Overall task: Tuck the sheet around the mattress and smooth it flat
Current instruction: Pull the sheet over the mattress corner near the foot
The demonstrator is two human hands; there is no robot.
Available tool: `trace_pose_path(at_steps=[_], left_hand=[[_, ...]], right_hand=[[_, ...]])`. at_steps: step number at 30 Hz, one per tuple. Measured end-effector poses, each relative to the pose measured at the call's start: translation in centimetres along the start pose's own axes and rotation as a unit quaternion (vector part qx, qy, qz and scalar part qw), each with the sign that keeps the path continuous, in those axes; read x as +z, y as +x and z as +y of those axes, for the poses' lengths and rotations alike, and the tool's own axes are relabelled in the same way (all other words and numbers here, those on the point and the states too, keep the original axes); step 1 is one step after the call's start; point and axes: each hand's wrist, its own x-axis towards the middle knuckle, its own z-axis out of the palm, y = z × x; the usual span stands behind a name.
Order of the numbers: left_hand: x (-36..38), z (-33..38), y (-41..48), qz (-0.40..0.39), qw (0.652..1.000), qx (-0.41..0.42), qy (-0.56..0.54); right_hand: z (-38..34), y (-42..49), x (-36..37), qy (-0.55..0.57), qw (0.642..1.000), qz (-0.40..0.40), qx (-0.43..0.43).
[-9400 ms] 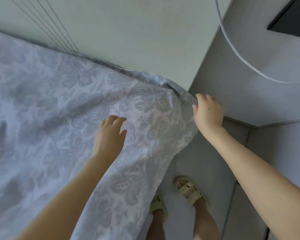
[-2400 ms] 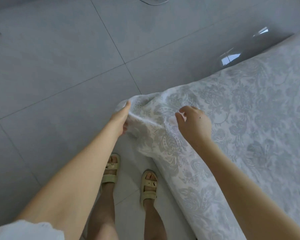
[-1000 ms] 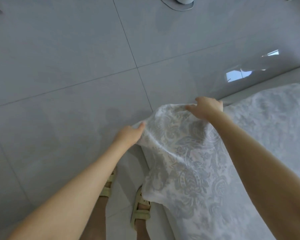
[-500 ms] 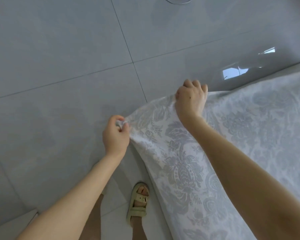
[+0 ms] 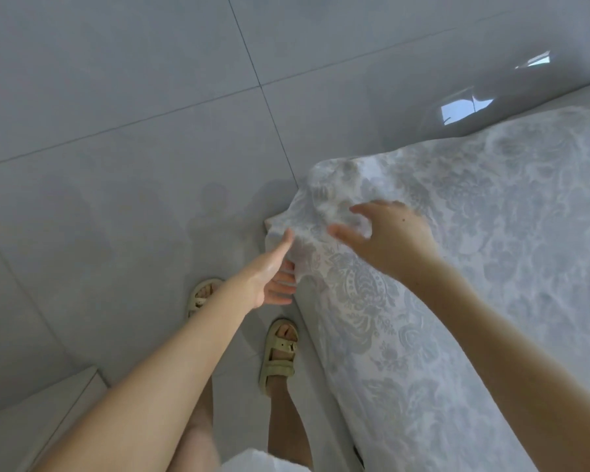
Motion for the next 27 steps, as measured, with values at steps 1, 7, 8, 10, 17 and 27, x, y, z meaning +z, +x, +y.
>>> trace_pose_path(at_steps=[1, 7, 8, 10, 17, 27], left_hand=[[0.3, -0.3, -0.3, -0.011, 1.0, 0.0, -0.009], [3.1, 0.5, -1.1, 0.083, 0.991, 0.075, -0.071], [3.3, 0.5, -1.1, 0.135, 0.982, 0.111, -0.07], [2.8, 0.1, -0.7, 0.224, 0.961, 0.161, -0.031], [2.9, 2.8, -2.3, 0.287, 0.927, 0.132, 0.201], [13.6, 5.1, -12.5, 0.296, 0.743, 0.302, 0.519]], right_hand=[[0.2, -1.0, 0.9, -0.039, 0.999, -0.008, -0.019], [0.2, -2.4, 5.2, -0.082, 0.982, 0.131, -0.106], [0.0, -2.3, 5.4, -0.095, 0.98, 0.133, -0.11], [-0.5, -2.2, 5.3, -0.127, 0.979, 0.118, -0.108], [1.9, -3.1, 3.0, -0.055, 0.99, 0.1, -0.08], [8.6, -15.4, -3.1, 0.165, 0.96, 0.178, 0.14]])
